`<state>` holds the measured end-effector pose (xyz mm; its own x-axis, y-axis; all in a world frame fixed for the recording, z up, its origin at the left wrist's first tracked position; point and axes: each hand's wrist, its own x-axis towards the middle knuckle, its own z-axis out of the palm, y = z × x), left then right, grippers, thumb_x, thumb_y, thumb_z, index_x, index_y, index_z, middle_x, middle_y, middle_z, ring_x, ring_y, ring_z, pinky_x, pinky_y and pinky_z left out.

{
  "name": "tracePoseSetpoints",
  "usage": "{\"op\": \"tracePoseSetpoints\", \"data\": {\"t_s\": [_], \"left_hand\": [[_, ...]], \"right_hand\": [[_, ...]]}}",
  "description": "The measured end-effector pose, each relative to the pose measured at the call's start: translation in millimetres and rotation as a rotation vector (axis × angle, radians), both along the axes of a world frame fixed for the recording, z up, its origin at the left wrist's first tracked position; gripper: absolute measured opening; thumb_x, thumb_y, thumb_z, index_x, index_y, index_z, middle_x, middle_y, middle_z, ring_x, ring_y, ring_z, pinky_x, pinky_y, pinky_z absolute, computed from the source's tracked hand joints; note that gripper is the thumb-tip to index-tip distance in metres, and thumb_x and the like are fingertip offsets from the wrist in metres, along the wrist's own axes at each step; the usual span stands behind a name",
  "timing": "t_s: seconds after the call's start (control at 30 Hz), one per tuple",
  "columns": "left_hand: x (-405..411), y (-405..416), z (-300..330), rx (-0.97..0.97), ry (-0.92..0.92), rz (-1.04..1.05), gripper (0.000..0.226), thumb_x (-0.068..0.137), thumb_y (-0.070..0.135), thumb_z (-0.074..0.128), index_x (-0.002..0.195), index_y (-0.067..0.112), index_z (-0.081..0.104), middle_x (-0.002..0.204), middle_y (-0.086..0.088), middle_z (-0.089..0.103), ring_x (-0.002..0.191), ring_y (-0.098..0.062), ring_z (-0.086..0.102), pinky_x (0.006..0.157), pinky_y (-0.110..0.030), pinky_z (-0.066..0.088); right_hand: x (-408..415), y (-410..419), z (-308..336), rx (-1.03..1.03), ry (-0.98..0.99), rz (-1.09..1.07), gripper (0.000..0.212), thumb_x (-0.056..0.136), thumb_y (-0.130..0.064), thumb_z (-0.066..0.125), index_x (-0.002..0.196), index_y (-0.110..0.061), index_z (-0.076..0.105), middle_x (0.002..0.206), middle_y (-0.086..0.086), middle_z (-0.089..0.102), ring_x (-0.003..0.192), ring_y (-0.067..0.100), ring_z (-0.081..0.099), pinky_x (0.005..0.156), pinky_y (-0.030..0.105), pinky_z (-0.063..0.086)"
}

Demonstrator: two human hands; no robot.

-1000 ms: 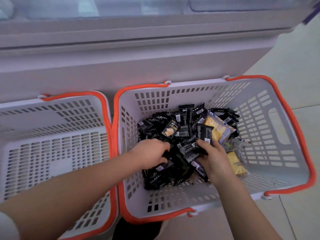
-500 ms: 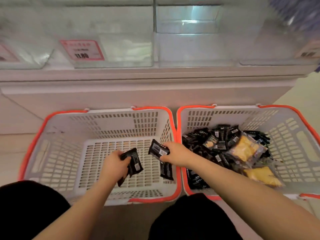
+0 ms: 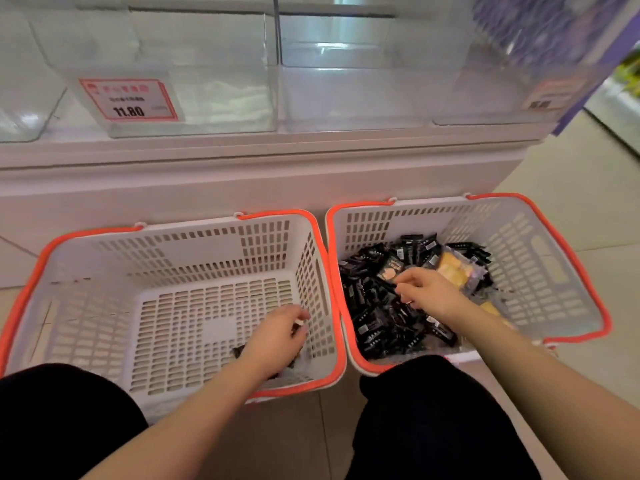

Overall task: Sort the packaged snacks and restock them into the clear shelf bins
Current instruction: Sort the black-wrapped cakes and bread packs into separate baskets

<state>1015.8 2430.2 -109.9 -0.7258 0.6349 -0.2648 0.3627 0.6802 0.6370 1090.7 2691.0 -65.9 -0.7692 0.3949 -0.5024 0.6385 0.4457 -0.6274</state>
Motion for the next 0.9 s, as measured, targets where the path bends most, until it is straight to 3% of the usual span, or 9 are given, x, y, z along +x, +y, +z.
{"op": "tracePoseSetpoints", "data": {"t_s": [0.1, 0.17, 0.3, 0.4, 0.5, 0.6, 0.73, 0.9], "left_hand": [[-1, 49, 13, 0.15, 0.122, -0.23, 0.025, 0.091, 0.017, 0.048, 0.113, 0.015, 0.06, 0.114, 0.002, 0.059, 0.107, -0.012, 0.052, 0.095, -0.023, 0.037], [-4, 83, 13, 0.132, 0.139, -0.337, 0.025, 0.092, 0.017, 0.046, 0.113, 0.014, 0.059, 0.114, -0.001, 0.057, 0.106, -0.015, 0.051, 0.093, -0.024, 0.038], [-16, 142, -7, -0.264, 0.14, -0.437, 0.026, 0.094, 0.02, 0.04, 0.115, 0.01, 0.052, 0.116, -0.007, 0.053, 0.106, -0.025, 0.053, 0.086, -0.036, 0.044], [-24, 178, -25, -0.595, 0.09, -0.329, 0.026, 0.091, 0.01, 0.044, 0.115, 0.005, 0.052, 0.116, -0.013, 0.055, 0.107, -0.032, 0.056, 0.08, -0.039, 0.047], [-25, 205, -54, -0.737, -0.09, -0.232, 0.03, 0.089, 0.002, 0.041, 0.115, 0.0, 0.056, 0.119, -0.017, 0.058, 0.108, -0.034, 0.058, 0.085, -0.039, 0.048], [-25, 219, -84, -0.752, -0.25, -0.058, 0.032, 0.092, 0.009, 0.043, 0.123, 0.0, 0.049, 0.126, -0.018, 0.051, 0.114, -0.032, 0.053, 0.093, -0.038, 0.045], [-15, 233, -110, -0.625, -0.338, 0.247, 0.057, 0.094, 0.024, 0.047, 0.139, -0.001, 0.023, 0.139, -0.019, 0.033, 0.126, -0.033, 0.039, 0.102, -0.036, 0.034], [-9, 244, -127, -0.611, -0.279, 0.414, 0.055, 0.092, 0.029, 0.052, 0.134, 0.002, 0.03, 0.137, -0.017, 0.033, 0.126, -0.033, 0.032, 0.102, -0.036, 0.032]], "right_hand": [[16, 30, -28, 0.175, -0.099, 0.066, 0.011, 0.092, -0.018, 0.054, 0.1, -0.013, 0.061, 0.101, 0.006, 0.064, 0.092, 0.019, 0.057, 0.078, 0.028, 0.044], [19, 47, -47, 0.288, -0.208, 0.22, 0.021, 0.093, -0.018, 0.052, 0.112, -0.01, 0.059, 0.112, 0.007, 0.063, 0.101, 0.021, 0.058, 0.081, 0.029, 0.045], [10, 74, -88, 0.405, -0.317, 0.512, 0.041, 0.094, -0.013, 0.044, 0.136, -0.011, 0.043, 0.137, 0.008, 0.046, 0.126, 0.024, 0.044, 0.102, 0.034, 0.039], [-2, 88, -116, 0.429, -0.267, 0.635, 0.048, 0.094, -0.012, 0.041, 0.142, -0.009, 0.033, 0.148, 0.009, 0.033, 0.136, 0.024, 0.03, 0.11, 0.034, 0.031], [-11, 96, -140, 0.529, -0.228, 0.756, 0.053, 0.092, -0.006, 0.042, 0.143, -0.006, 0.029, 0.151, 0.012, 0.025, 0.14, 0.026, 0.021, 0.112, 0.035, 0.024], [-16, 100, -159, 0.647, -0.238, 0.876, 0.059, 0.09, -0.005, 0.046, 0.144, -0.003, 0.022, 0.152, 0.016, 0.02, 0.142, 0.03, 0.013, 0.111, 0.04, 0.024], [-23, 104, -171, 0.752, -0.221, 0.934, 0.045, 0.09, -0.011, 0.045, 0.132, -0.002, 0.033, 0.133, 0.016, 0.04, 0.122, 0.032, 0.033, 0.095, 0.037, 0.032], [-31, 111, -168, 0.656, -0.255, 0.961, 0.028, 0.087, -0.013, 0.05, 0.115, -0.009, 0.057, 0.12, 0.013, 0.053, 0.117, 0.031, 0.039, 0.092, 0.038, 0.035]]}}
